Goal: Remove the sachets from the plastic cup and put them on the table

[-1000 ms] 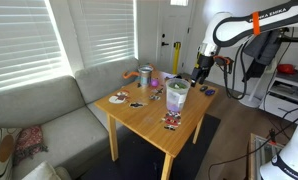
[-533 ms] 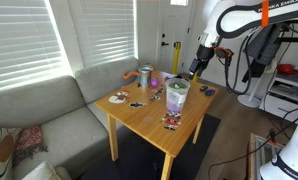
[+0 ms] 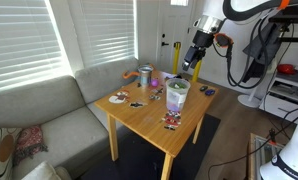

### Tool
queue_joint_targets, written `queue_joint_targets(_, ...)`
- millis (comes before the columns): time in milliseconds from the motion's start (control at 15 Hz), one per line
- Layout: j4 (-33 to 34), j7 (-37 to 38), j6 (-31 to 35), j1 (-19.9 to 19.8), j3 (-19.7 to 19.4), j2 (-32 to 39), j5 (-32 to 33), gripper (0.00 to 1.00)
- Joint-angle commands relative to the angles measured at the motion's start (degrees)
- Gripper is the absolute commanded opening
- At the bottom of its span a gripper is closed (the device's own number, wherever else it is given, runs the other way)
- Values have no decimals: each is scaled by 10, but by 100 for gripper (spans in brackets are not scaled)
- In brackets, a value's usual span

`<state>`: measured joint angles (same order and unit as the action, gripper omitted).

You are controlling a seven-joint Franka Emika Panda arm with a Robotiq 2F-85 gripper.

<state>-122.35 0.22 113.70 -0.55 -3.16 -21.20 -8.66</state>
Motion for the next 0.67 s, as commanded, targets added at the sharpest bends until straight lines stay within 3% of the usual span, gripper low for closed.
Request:
queue_joint_targets(0, 33, 8, -39, 9, 2, 40, -34, 100)
queue_joint_targets(600, 37, -19, -56, 10, -5, 61, -105, 100)
